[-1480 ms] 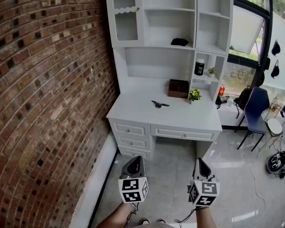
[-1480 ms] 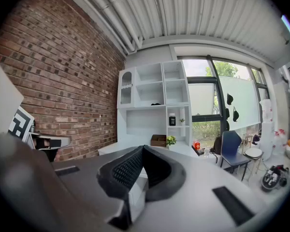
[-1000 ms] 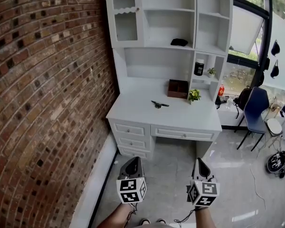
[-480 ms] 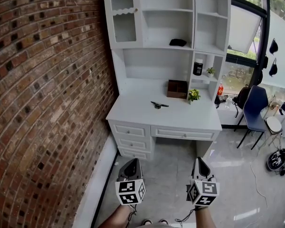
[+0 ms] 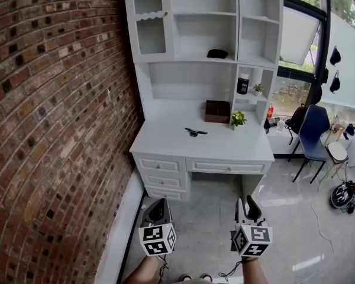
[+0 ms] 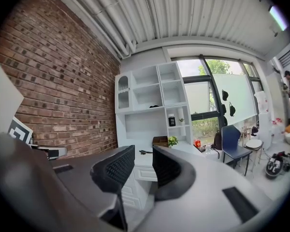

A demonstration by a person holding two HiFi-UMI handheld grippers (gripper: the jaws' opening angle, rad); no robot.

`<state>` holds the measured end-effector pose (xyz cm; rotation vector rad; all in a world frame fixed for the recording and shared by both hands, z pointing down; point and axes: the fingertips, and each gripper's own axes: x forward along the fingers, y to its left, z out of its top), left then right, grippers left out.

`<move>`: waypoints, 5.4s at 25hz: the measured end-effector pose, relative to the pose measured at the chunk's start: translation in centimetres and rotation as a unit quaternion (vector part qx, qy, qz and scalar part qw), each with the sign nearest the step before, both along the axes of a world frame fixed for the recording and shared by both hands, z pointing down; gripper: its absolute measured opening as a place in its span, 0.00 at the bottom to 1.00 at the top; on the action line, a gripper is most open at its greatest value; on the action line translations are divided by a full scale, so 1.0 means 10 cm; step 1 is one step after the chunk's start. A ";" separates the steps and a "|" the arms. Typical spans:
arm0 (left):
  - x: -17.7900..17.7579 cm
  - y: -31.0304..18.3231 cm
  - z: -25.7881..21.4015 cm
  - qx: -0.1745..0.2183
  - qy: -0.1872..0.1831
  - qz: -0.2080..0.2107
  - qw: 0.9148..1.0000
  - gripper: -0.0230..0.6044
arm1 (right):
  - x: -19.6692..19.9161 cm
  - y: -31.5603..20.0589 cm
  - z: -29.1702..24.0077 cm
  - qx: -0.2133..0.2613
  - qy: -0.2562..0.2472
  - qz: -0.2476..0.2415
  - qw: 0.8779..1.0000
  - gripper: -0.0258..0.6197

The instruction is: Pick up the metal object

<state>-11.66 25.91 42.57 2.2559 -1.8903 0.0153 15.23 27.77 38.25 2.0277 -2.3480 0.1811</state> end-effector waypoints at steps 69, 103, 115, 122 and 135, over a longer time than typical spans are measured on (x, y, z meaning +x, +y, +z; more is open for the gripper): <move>0.66 -3.94 0.37 -0.060 -0.005 -0.040 0.997 0.06 | 0.89 -4.11 0.46 -0.066 0.005 -0.041 0.997 0.19; 0.02 -6.15 0.48 -0.099 0.012 -0.083 0.992 0.06 | 0.20 -6.68 0.51 -0.096 0.026 -0.092 0.991 0.20; -0.57 -5.67 0.60 -0.112 0.021 -0.184 0.976 0.06 | -0.55 -6.80 0.62 -0.108 0.044 -0.205 0.972 0.20; -1.00 -5.32 0.61 -0.113 0.031 -0.246 0.962 0.06 | -1.12 -6.78 0.68 -0.108 0.071 -0.273 0.953 0.20; -1.24 -5.00 1.15 -0.158 0.055 -0.288 0.943 0.06 | -1.52 -6.73 1.24 -0.167 0.115 -0.340 0.918 0.21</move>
